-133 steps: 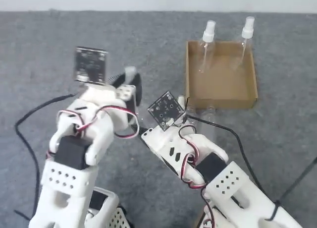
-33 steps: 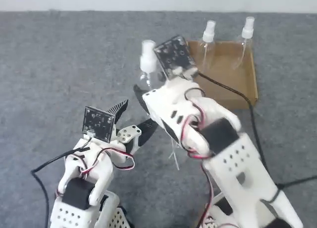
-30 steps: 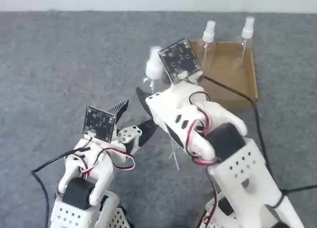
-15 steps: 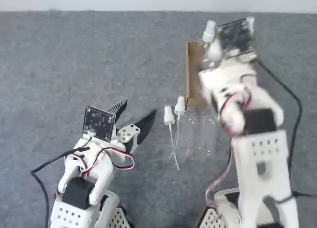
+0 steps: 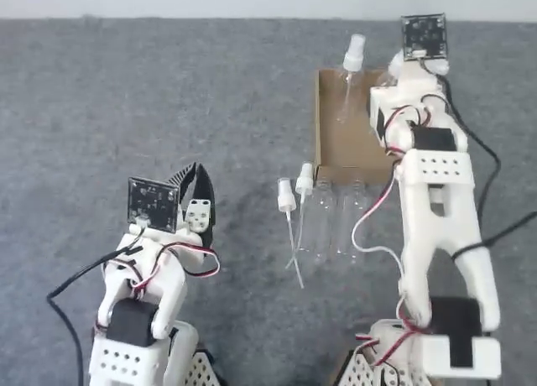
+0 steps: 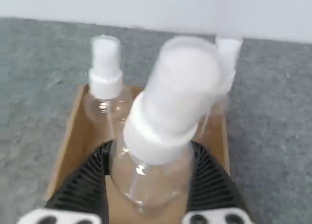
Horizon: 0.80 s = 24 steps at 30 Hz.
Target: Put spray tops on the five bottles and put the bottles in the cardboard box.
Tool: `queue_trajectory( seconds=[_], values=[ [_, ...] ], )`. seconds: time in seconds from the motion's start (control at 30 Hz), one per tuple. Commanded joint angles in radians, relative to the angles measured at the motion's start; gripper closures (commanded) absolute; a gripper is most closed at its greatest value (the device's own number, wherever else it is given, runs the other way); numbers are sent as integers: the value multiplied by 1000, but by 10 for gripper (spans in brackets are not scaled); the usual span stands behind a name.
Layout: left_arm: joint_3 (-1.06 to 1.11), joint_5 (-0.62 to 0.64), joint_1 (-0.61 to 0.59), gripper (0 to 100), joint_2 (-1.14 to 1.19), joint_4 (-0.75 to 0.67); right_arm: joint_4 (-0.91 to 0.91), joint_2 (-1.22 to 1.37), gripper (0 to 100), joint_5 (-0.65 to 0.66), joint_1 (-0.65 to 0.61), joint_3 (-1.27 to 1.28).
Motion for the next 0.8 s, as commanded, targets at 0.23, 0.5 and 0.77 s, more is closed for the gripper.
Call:
queue_trajectory(
  seconds=[0.23, 0.5, 0.77],
  values=[
    [-7, 11, -5, 989, -9, -31, -202, 150, 992, 12, 67, -61],
    [-7, 11, -5, 989, -9, -31, -292, 252, 992, 12, 105, -61],
    [-7, 11, -5, 989, -9, -31, -352, 312, 992, 6, 119, -60]
  ],
)
